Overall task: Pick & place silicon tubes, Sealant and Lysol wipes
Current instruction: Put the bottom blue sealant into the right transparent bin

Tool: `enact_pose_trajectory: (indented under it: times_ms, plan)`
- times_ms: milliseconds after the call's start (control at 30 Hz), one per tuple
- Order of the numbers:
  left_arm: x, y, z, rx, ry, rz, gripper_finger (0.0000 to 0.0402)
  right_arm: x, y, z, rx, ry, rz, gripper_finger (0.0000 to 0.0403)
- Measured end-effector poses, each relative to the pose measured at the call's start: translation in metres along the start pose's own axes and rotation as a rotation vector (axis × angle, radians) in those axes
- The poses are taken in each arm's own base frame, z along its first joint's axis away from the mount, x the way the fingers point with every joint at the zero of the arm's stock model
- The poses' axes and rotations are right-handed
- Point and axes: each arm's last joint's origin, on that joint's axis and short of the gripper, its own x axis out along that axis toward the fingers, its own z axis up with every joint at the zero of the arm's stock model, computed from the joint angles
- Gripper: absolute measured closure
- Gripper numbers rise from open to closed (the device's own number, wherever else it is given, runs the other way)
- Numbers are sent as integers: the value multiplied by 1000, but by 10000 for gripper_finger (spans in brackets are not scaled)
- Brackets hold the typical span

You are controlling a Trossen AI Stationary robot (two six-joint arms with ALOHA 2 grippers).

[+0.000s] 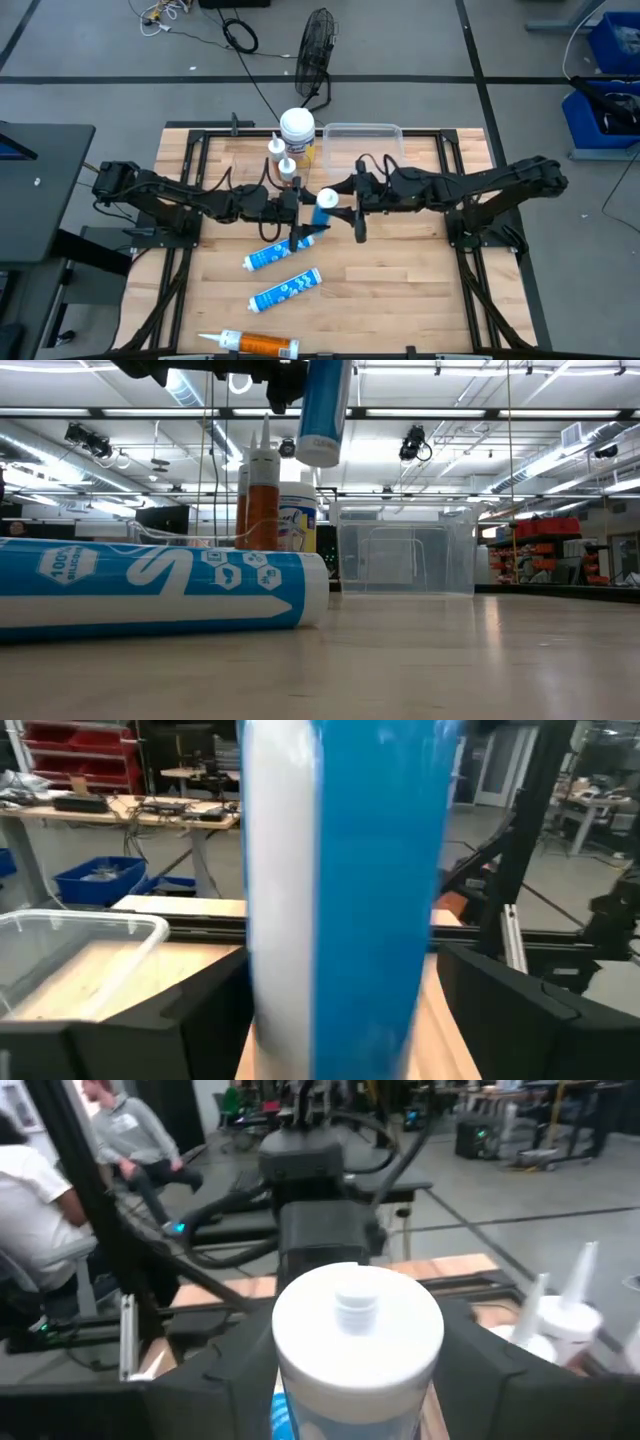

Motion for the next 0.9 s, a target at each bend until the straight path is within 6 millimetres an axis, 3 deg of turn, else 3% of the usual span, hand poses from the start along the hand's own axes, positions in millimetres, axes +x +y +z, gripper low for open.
enact_pose_trajectory:
  times_ms: [533, 900]
  plan:
    - [0, 3, -7, -22, 62, 88, 91, -64, -21, 29, -88, -39, -390, 194]
    - [-1, -5, -9, -73, 77, 72, 90, -70, -51, 31, -154, -4, -645, 194]
